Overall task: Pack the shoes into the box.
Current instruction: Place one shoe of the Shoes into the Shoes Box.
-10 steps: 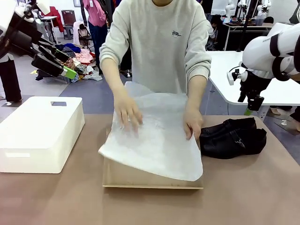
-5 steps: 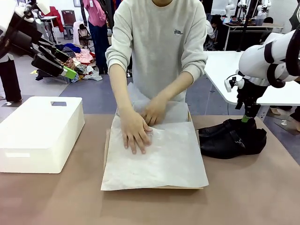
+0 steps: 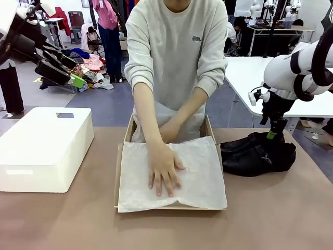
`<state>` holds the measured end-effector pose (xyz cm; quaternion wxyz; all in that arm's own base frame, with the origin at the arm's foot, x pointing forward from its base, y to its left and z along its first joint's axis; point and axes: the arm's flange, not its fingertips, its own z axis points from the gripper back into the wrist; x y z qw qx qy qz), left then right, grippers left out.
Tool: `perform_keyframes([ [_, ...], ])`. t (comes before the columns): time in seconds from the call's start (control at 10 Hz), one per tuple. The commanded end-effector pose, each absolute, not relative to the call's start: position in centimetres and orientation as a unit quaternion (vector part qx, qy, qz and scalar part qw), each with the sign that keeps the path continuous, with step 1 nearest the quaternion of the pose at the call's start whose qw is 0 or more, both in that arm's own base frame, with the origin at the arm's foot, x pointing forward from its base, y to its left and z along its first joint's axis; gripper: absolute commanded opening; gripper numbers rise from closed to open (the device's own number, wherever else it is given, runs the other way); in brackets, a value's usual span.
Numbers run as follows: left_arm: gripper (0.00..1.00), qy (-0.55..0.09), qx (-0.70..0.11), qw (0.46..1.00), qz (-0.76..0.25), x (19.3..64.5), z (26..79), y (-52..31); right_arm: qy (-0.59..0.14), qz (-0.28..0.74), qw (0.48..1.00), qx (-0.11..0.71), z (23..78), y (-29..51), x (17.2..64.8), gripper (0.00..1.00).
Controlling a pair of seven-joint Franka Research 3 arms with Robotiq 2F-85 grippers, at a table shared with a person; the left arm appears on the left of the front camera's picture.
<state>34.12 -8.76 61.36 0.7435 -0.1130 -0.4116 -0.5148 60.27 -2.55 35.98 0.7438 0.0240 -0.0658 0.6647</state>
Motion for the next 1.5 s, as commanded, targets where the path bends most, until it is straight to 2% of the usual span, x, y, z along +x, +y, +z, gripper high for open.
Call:
perform_keyframes([
  [0.0,1.0,-0.413,-0.119,0.736,-0.522,34.2,61.2,-8.6,-0.074,0.675,0.733,0.033,36.1,-2.9,61.6,1.0],
  [1.0,1.0,-0.413,-0.119,0.736,-0.522,34.2,61.2,-8.6,-0.042,0.649,0.758,0.043,33.1,-3.8,63.0,1.0],
  [1.1,1.0,-0.413,-0.119,0.736,-0.522,34.2,61.2,-8.6,-0.039,0.644,0.763,0.048,33.0,-3.8,63.0,0.87],
  [1.4,1.0,-0.413,-0.119,0.736,-0.522,34.2,61.2,-8.6,-0.034,0.635,0.77,0.053,33.0,-3.9,63.0,0.33],
])
